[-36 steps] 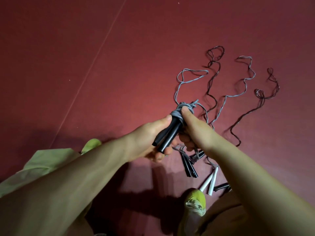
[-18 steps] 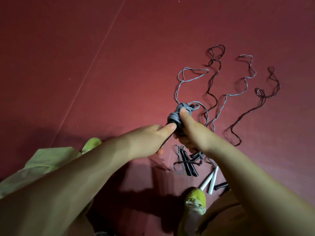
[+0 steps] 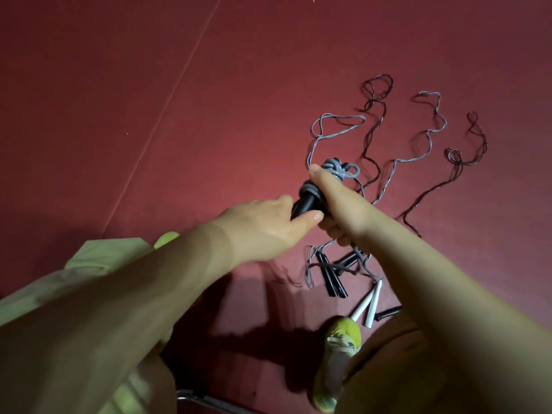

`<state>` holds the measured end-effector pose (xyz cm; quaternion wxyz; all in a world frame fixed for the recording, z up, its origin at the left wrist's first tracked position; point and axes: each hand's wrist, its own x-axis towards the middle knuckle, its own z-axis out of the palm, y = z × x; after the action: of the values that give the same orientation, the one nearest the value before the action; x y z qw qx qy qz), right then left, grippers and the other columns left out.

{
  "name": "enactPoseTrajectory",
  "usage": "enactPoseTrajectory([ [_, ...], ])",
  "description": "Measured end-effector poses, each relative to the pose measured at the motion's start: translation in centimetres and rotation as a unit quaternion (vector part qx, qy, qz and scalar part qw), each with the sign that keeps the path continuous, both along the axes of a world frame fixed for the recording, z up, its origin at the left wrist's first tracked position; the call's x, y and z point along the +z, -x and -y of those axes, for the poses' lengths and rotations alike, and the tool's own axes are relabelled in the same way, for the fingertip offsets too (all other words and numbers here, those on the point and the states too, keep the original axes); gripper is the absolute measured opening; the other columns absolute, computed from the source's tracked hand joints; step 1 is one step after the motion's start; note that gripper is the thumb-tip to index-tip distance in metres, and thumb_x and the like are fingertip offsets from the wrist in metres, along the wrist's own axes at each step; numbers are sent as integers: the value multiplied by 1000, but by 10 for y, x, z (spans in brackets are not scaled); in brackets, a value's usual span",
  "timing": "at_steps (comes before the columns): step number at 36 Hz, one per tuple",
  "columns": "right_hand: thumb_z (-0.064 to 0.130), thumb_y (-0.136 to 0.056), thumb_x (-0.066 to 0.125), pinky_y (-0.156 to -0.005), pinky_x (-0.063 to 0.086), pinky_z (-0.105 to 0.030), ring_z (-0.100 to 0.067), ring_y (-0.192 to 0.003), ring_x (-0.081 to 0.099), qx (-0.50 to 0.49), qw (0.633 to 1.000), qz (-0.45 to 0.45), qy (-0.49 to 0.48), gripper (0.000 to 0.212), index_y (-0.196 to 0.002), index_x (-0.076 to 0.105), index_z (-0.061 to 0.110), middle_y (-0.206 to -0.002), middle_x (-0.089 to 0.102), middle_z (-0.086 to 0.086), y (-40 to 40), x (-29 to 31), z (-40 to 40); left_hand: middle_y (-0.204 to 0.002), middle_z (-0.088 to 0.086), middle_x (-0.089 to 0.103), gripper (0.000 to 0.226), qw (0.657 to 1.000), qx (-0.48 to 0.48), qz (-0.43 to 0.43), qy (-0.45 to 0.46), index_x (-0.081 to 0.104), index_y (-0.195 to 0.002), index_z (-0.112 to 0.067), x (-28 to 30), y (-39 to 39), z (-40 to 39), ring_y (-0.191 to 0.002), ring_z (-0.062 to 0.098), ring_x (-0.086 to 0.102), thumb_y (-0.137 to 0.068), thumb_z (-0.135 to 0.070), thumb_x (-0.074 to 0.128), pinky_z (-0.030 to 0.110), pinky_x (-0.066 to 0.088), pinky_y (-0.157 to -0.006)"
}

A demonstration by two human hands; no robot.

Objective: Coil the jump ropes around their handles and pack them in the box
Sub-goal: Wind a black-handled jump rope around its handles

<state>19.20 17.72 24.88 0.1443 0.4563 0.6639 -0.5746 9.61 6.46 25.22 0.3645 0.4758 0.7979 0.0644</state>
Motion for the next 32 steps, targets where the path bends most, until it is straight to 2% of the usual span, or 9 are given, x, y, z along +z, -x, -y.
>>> enactPoseTrajectory([
  [3,68,-90,31,-48,11,-27,-13,-44,15,-38,998,-49,-5,58,-51,29,24,-47,21,6,-6,8,9,-73,-2,50,51,992,25,124,-18,41,-76,-19,7,1,3,-63,15,47,-89,-68,36,33,33,-60],
  [6,62,-91,34,-52,9,-32,-13,-46,15,-64,991,-116,18,68,-36,31,22,-44,22,7,-17,19,19,-52,-7,54,50,935,95,334,-77,52,-69,-17,19,-1,12,-45,7,48,-78,-66,53,27,31,-53],
  [12,41,-66,55,-74,38,-33,-16,-57,51,-183,903,-368,121,25,-46,61,26,-56,52,7,-37,43,35,-89,18,71,80,655,104,748,-23,71,-96,-2,18,-2,31,-74,27,70,-56,-71,73,37,56,-71],
  [14,35,-63,58,-69,41,-24,-5,-55,53,-165,874,-433,146,15,-55,64,24,-55,54,12,-45,51,37,-104,21,68,90,596,88,798,-18,65,-110,1,18,-17,36,-87,33,69,-60,-73,68,45,55,-84],
  [16,43,-55,63,-58,41,-23,-5,-53,53,-137,887,-415,146,35,-75,62,15,-58,56,9,-53,54,41,-111,21,66,93,546,40,836,-14,59,-120,3,18,-34,43,-99,34,66,-70,-76,58,49,45,-96],
  [19,46,-48,68,-50,41,-22,-8,-49,51,-117,906,-380,143,52,-82,57,8,-69,51,-6,-62,51,52,-98,16,67,88,484,13,875,3,56,-121,4,16,-53,55,-88,30,66,-79,-73,51,46,46,-92],
  [24,43,-74,59,-55,42,-25,-16,-53,52,-109,939,-299,132,34,-78,57,9,-58,52,-8,-75,48,61,-78,5,58,73,496,39,867,14,59,-106,-6,16,-58,70,-68,19,56,-83,-73,43,32,42,-68],
  [27,67,-78,45,-59,33,-33,-23,-60,47,-9,967,-251,46,66,-72,59,2,-58,52,-8,-81,44,58,-72,3,57,69,545,90,833,31,62,-95,-11,14,-50,68,-62,18,53,-80,-74,39,29,37,-61],
  [32,65,-85,39,-45,27,-24,-12,-47,33,21,979,-199,42,57,-64,51,13,-54,42,-1,-68,35,40,-63,1,50,67,629,200,749,53,68,-78,-16,10,-37,53,-51,15,47,-80,-71,30,26,25,-52],
])
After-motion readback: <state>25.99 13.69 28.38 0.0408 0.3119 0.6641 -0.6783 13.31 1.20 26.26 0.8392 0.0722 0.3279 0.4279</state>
